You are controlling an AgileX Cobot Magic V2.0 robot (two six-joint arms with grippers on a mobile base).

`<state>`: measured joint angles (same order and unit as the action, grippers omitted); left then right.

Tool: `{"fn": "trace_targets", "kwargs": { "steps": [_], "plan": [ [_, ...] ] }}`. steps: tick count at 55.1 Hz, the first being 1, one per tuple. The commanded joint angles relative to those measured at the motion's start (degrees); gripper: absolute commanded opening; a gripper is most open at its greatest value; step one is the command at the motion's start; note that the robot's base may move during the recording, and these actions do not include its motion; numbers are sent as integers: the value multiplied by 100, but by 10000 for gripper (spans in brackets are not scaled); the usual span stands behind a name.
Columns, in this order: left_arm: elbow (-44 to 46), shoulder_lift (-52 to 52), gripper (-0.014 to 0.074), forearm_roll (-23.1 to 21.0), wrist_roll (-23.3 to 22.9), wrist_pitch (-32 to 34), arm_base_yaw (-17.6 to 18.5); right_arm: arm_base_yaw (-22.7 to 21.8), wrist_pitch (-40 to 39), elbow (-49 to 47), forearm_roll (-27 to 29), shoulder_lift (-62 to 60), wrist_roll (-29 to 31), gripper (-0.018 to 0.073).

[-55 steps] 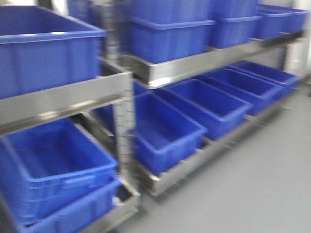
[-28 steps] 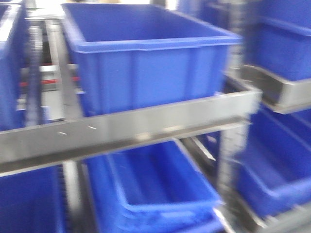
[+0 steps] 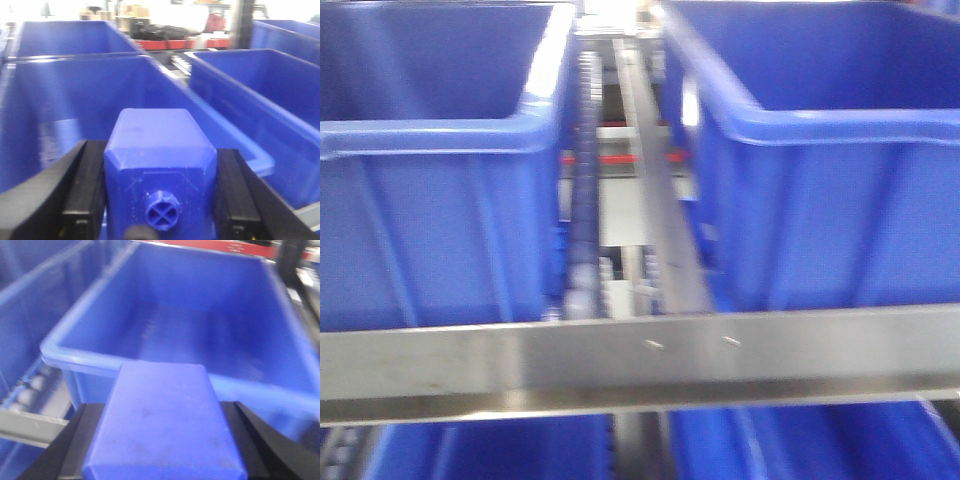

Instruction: Pick and sort blue part to right shelf

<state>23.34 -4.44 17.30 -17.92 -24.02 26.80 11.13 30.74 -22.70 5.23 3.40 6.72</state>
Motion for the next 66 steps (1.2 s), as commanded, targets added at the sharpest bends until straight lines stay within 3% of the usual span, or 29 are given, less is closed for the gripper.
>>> {"fn": "trace_targets", "kwargs": {
  "steps": [1,66],
  "plan": [
    [159,-88,302,11,-46,514,7,-14,-529,-170,-8,73,43,189],
    [159,-88,302,11,-46,514,7,-14,-529,-170,-8,73,43,189]
  ]
}}
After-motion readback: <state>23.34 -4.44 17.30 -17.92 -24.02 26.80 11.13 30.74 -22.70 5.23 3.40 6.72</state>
